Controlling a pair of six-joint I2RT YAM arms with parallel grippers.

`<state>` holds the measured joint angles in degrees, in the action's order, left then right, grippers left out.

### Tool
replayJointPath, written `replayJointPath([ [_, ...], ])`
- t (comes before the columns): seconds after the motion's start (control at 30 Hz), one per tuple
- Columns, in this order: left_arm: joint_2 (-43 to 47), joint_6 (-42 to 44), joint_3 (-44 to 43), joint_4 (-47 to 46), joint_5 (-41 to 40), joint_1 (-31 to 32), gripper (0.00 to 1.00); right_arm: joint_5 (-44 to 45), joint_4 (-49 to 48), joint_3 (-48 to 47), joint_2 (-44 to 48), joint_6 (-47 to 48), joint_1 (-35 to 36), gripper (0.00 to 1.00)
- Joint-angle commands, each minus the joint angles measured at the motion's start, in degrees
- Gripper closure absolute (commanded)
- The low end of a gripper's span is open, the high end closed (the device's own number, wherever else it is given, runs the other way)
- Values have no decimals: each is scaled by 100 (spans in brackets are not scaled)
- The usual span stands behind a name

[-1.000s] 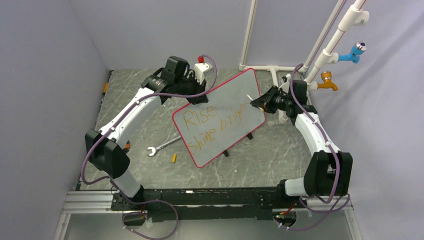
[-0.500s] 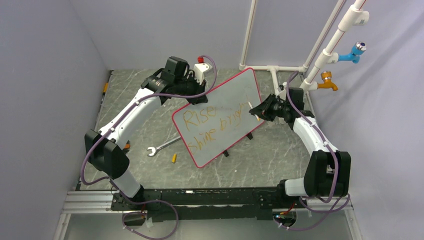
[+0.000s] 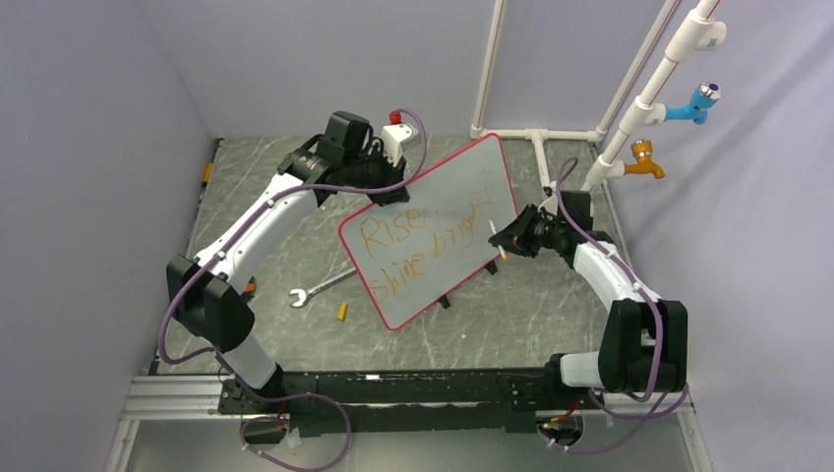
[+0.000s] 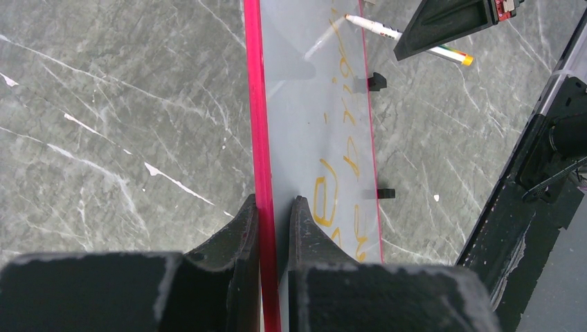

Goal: Write a sentence on the whiteboard

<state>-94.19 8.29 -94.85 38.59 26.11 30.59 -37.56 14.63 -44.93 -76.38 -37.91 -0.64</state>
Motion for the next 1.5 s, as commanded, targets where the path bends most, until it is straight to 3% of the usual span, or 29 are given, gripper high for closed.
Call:
replayJointPath([
  [0.0,84,1051,142,-182,-862,52,100,140,-53,28,127,170,37,100],
  [0.63,125,1056,193,-186,-967,85,100,562,5,-762,-256,231,38,100],
  [1.07,-272,932,87,-9,-1130,22,100,1806,585,-785,1682,156,429,100],
  [1.47,-604,1020,44,192,-1254,14,100,2021,883,-895,2071,438,547,100],
])
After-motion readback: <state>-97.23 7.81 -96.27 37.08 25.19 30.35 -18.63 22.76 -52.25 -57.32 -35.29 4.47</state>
